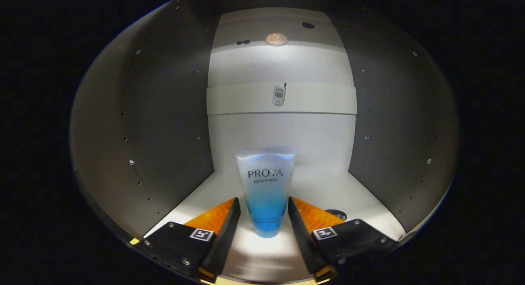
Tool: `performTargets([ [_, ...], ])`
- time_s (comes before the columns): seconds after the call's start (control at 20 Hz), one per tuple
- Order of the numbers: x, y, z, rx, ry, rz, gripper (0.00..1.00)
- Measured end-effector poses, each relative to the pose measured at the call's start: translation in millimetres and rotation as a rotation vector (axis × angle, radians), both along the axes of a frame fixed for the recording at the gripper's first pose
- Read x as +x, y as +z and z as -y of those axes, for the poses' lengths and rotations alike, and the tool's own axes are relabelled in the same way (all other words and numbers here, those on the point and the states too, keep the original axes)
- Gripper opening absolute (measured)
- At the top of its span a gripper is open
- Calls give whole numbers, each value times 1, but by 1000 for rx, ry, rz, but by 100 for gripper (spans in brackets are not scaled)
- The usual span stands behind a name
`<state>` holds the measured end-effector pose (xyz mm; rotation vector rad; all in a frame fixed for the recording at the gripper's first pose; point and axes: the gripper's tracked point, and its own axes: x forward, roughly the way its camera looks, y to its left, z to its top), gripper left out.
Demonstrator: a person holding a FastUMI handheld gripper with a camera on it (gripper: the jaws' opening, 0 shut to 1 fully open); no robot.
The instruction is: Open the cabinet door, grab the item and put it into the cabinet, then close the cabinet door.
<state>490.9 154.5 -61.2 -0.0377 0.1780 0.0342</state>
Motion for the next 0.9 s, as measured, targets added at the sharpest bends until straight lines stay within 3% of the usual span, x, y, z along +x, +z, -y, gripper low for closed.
performTargets([
  [0.1,-5,6,3,-4,-20,13,89],
  [0.2,-15,13,2,-4,-20,25,93],
  [0.5,-72,26,-10,-21,-9,39,94],
  [0.9,-191,38,-30,-37,14,64,93],
])
